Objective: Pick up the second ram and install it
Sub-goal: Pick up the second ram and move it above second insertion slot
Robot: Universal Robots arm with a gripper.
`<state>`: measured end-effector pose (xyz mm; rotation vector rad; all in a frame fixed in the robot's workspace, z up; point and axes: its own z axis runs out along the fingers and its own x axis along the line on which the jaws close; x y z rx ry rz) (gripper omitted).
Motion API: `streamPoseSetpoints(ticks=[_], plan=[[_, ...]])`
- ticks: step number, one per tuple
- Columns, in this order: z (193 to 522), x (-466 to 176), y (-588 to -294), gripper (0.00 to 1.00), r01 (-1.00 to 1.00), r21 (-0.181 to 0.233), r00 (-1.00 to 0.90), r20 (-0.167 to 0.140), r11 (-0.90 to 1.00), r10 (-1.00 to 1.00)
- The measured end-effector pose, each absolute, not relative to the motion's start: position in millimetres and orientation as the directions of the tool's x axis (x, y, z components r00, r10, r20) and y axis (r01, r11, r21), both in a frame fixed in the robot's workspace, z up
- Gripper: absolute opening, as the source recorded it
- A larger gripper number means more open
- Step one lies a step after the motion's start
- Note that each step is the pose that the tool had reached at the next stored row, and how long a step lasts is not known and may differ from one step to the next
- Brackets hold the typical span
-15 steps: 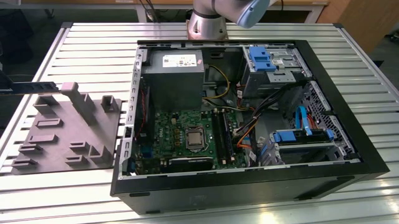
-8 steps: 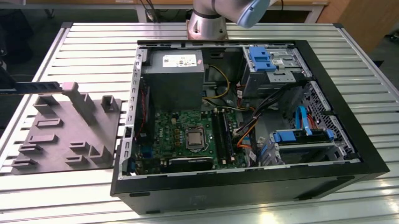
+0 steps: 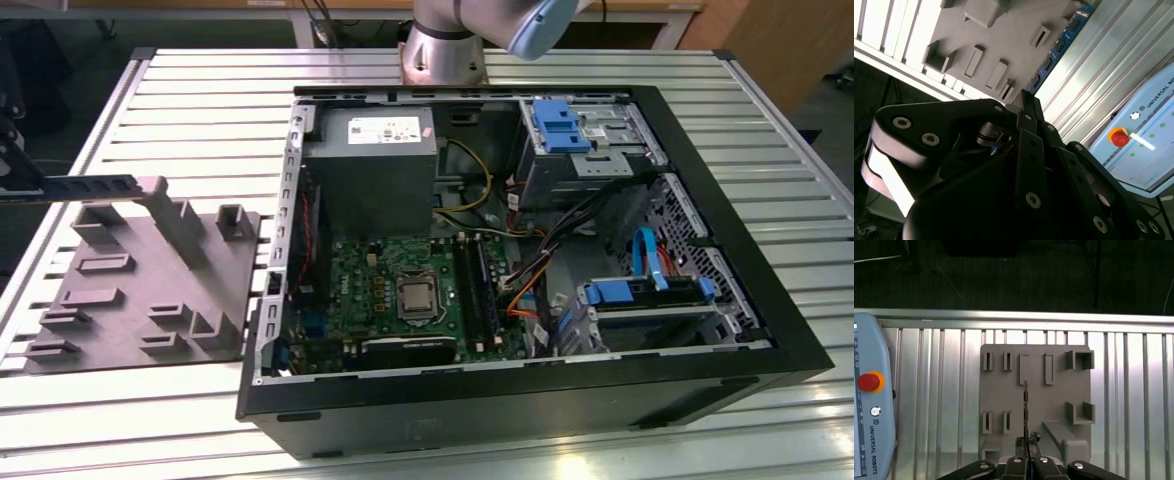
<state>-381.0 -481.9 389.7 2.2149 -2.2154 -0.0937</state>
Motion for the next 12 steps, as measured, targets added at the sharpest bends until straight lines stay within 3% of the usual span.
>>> streamPoseSetpoints(ticks=[12], plan=[[390, -369, -482, 0.12, -0.999, 0.048, -0.001, -0.037, -0.001, -0.999]])
